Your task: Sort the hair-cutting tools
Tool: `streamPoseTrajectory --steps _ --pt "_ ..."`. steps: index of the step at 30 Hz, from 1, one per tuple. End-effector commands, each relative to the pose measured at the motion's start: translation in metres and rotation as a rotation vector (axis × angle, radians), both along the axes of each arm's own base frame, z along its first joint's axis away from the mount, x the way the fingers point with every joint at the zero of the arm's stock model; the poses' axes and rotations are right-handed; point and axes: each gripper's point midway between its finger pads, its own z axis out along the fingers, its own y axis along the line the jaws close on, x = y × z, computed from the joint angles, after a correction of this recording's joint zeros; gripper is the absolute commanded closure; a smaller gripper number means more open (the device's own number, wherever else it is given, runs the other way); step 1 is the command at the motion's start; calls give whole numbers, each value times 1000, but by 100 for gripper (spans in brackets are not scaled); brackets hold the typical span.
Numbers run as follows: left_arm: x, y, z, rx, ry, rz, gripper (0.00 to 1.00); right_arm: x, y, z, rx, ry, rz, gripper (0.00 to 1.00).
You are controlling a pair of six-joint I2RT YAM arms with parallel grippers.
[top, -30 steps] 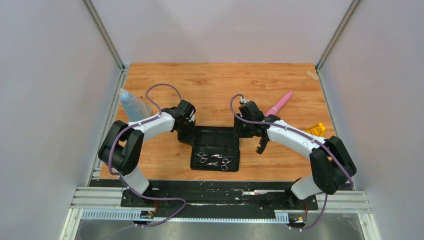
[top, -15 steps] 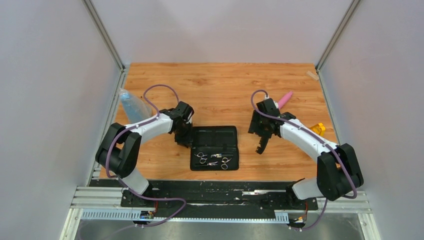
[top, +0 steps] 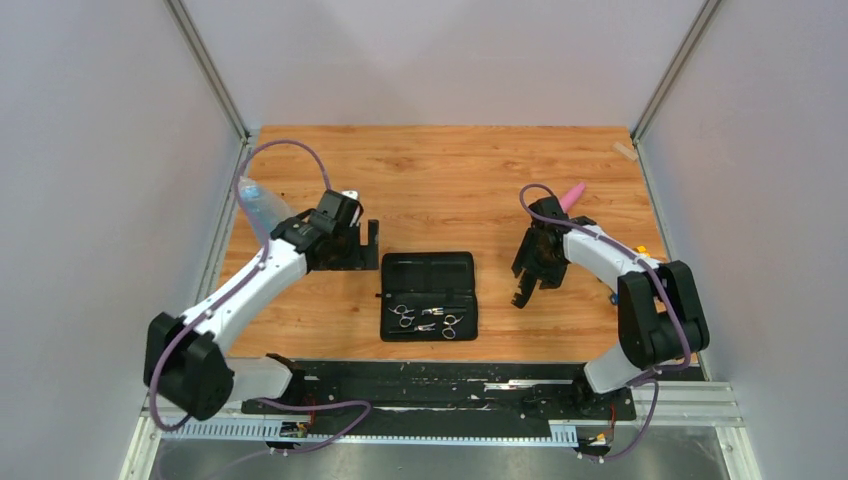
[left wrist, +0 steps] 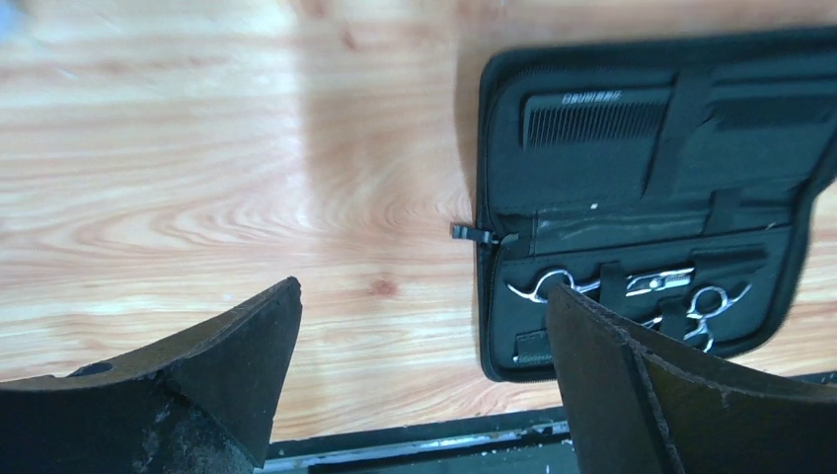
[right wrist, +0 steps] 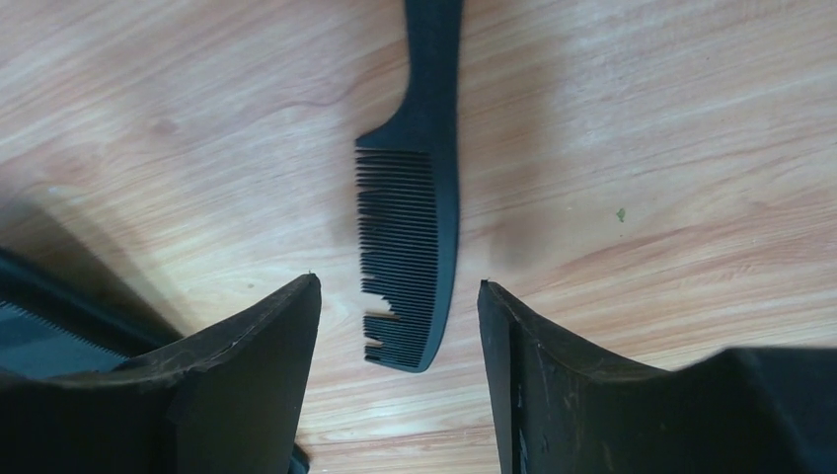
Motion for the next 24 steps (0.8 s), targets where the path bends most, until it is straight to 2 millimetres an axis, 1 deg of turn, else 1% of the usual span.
streamPoseTrajectory --steps 1,2,3,4,6,8,9,10,11,12,13,14,15,16,17,18,19,22,24 --pt "19 29 74 43 -259 56 0 8 -3 -1 -2 30 -36 38" --pt "20 35 82 49 -287 67 0 8 -5 -3 -12 40 -37 38" --pt "21 43 98 65 -345 80 0 8 -6 -4 -21 44 -38 38" --pt "21 49 106 75 -373 90 0 9 -9 -6 -33 49 -41 38" --pt "21 63 133 97 -471 108 0 10 -10 -10 -41 58 -45 39" --pt "21 76 151 140 -547 121 0 11 -9 -15 -42 75 -43 39" --pt "22 85 154 185 -572 127 0 12 -8 -17 -44 82 -44 39" --pt "22 92 163 203 -616 153 0 13 -8 -20 -47 91 -44 40" --pt "22 97 161 227 -623 162 0 13 -8 -24 -51 101 -44 40" --pt "21 99 166 221 -651 175 0 14 -8 -26 -57 106 -44 41" --pt "20 103 161 233 -652 194 0 15 -9 -29 -67 112 -44 42" --pt "20 105 164 219 -676 218 0 14 -10 -32 -78 119 -45 43" --pt "19 109 155 240 -668 234 0 13 -10 -35 -84 128 -42 44" --pt "19 111 156 235 -686 250 0 11 -10 -37 -88 137 -38 46" --pt "18 115 147 257 -676 262 0 8 -9 -40 -90 148 -30 48" --pt "17 116 146 253 -685 277 0 6 -8 -42 -93 160 -24 50" --pt "16 118 140 263 -678 282 0 3 -8 -44 -97 170 -15 51" --pt "17 119 137 261 -685 291 0 -10 -5 -50 -101 214 14 60" --pt "17 123 137 284 -687 309 0 -20 -1 -51 -92 241 35 66"
